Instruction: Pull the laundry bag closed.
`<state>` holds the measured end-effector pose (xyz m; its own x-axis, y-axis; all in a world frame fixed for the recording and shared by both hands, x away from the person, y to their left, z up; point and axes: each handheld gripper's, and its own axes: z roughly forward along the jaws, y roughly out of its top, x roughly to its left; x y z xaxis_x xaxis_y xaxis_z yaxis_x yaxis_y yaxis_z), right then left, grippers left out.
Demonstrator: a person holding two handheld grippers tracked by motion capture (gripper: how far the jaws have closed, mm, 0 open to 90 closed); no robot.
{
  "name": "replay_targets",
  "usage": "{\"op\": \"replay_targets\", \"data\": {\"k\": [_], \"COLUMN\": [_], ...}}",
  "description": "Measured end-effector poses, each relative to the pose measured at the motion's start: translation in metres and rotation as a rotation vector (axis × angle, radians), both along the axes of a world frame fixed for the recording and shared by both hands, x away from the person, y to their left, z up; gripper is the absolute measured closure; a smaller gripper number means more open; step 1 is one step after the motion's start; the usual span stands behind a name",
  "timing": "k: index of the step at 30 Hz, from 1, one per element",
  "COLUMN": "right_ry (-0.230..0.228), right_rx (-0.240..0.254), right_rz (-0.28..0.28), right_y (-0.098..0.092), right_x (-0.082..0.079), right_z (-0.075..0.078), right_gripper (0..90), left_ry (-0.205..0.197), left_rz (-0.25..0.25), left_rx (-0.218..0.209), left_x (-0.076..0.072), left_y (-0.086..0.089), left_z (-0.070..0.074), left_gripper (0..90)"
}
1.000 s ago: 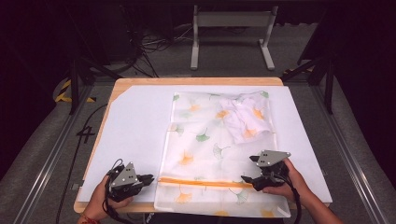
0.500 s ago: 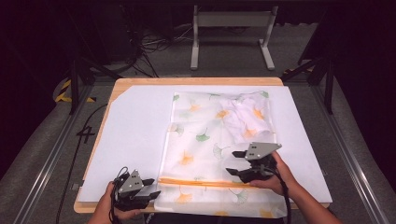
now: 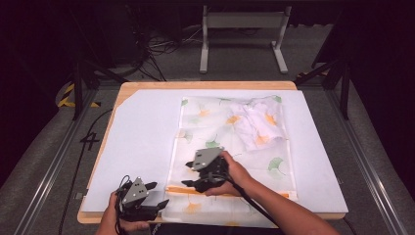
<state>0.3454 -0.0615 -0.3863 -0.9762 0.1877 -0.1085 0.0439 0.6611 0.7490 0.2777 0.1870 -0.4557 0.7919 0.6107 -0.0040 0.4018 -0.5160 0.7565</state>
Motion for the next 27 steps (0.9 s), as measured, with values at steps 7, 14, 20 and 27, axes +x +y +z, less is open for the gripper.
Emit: {"op": "replay_targets", "data": {"k": [7,14,20,27], "right_ry": [0.062,0.136,0.200,0.250], "right_rx": [-0.072,-0.150,-0.153,-0.136], "right_rz": [0.047,0.065,0.056,0.058], "right_y": [0.056,0.077,0.078,0.075], "right_x": [0.009,0.017,0.023,0.026], "right_z": [-0.020,-0.042,-0.052,-0.054], "right_gripper": [58.4,64.7,66.8,71.2], "left_ry": [0.029,0.002,0.000,-0.037], "left_rz": [0.052,0.059,0.020,0.021], "left_rx": [0.028,0.052,0.046,0.057], "left_x": [0.000,-0.002,-0.004,-0.006], "left_y": [-0.001,-0.003,-0.003,0.003], "left_z": [-0.006,-0.006,-0.004,-0.003], "left_gripper": [20.7,19.7,34.9,62.1]}}
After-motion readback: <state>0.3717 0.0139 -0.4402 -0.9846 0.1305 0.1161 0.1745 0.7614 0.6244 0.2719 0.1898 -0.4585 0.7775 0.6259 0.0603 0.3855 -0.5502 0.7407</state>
